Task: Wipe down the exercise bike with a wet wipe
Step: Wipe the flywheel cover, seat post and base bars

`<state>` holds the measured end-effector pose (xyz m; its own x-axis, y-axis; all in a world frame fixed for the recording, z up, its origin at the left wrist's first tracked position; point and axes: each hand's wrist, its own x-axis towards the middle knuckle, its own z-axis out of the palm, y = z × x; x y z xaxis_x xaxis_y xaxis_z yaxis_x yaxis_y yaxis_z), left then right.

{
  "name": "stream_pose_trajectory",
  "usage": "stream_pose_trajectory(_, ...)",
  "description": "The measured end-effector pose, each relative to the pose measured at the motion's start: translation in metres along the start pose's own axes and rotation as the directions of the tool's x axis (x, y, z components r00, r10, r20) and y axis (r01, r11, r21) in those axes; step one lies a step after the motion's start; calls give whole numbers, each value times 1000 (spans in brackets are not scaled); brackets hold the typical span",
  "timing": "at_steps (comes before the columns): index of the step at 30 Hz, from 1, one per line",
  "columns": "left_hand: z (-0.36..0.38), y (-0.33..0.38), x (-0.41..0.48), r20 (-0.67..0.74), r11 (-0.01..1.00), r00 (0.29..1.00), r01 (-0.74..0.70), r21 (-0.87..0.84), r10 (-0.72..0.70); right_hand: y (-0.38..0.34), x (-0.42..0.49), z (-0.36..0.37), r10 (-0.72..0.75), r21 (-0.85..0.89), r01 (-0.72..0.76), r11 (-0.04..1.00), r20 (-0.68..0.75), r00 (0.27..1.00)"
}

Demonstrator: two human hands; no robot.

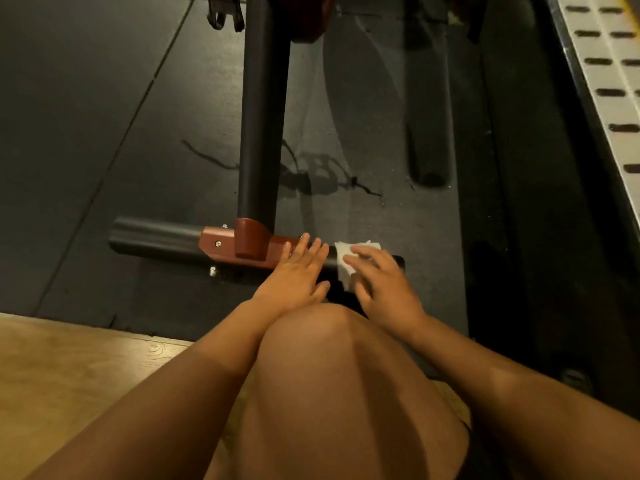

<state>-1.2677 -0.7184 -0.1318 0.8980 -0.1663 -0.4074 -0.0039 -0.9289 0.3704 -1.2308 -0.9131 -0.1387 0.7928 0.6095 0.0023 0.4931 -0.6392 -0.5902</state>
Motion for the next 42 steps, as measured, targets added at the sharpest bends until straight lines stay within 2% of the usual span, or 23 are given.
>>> stream_pose_trajectory(1, 0, 0, -1, 7, 1000, 1000, -4, 5, 4, 7, 9, 2, 38, -93, -40, 995, -20, 999)
stream_pose_trajectory(3, 2, -1, 0, 11, 999, 1000, -9, 40, 8, 14, 17, 3, 75, -250, -59, 966, 56, 996)
stream_pose_trajectory(6, 2, -2, 1, -2, 1000, 1000, -14, 24, 14, 27, -1, -1, 137, -290, -109, 951, 78, 987)
stream_pose_trajectory(9, 2, -6, 2, 15, 999, 999, -32, 33, 31, 33, -23, -8, 411, -85, -409, 909, 12, 912)
stream_pose_trajectory(11, 4, -5, 3, 1, 999, 1000, -26, 43, 26, 20, -19, -4, 502, 104, -497, 862, -34, 864)
stream_pose_trajectory(12, 5, -2, 3, -10, 999, 1000, -14, 32, 14, 11, -13, -1, 586, 245, -558, 793, -59, 808)
stream_pose_trajectory(13, 5, 0, 2, -22, 1000, 1000, 1, 11, -1, 5, -6, 1, 701, 415, -621, 665, -57, 711)
stream_pose_trajectory(15, 5, 3, 2, -36, 999, 999, 17, -39, -18, 2, 7, -1, 861, 712, -629, 313, 67, 505)
stream_pose_trajectory(17, 6, 1, 1, -23, 999, 1000, 4, -53, -5, 16, 15, -7, 859, 780, -622, 72, 269, 436)
stream_pose_trajectory(19, 5, -1, 1, 6, 1000, 1000, -17, -25, 17, 29, 16, -12, 807, 757, -652, -42, 410, 425)
stream_pose_trajectory(20, 5, 0, 2, 14, 1000, 1000, -13, -14, 13, 32, 13, -12, 795, 748, -662, -53, 432, 426)
stream_pose_trajectory(25, 3, 5, 6, 51, 999, 998, 27, 23, -29, 12, -26, -5, 816, 773, -626, 107, 291, 499)
stream_pose_trajectory(27, 4, 4, 5, 57, 999, 998, 27, 34, -29, 14, -25, -11, 816, 779, -617, 113, 281, 505)
stream_pose_trajectory(29, 4, 4, 4, 44, 1000, 999, 22, -8, -22, 19, -3, -17, 785, 802, -597, 10, 364, 502)
stream_pose_trajectory(31, 3, 5, 3, 24, 996, 1000, 12, -87, -10, 28, 20, -13, 764, 786, -608, -115, 461, 451)
stream_pose_trajectory(34, 3, 1, 2, -8, 986, 1000, -6, -165, 5, 21, 22, -18, 784, 754, -655, -55, 438, 440)
stream_pose_trajectory(35, 5, 1, 0, -22, 987, 1000, -14, -160, 10, 11, 11, -19, 796, 754, -656, 43, 370, 478)
stream_pose_trajectory(36, 5, 0, -1, -61, 984, 998, -14, -178, 3, 0, 0, -20, 785, 715, -656, 242, 253, 565)
stream_pose_trajectory(37, 7, 2, -3, -106, 979, 994, -21, -200, 0, -6, -15, -19, 716, 581, -646, 495, 149, 682)
stream_pose_trajectory(38, 9, 6, -3, -148, 975, 989, -35, -220, 2, -8, -30, -13, 588, 362, -573, 735, 80, 805)
stream_pose_trajectory(39, 11, 7, -5, -183, 972, 983, -35, -232, -8, -8, -40, -5, 438, 88, -444, 892, 79, 896)
stream_pose_trajectory(40, 14, 6, -7, -204, 974, 979, -26, -224, -21, -2, -44, 4, 328, -165, -307, 937, 115, 938)
stream_pose_trajectory(42, 21, -1, -14, -215, 986, 976, -10, -167, -27, 18, -41, 17, 122, -473, -30, 881, 164, 979)
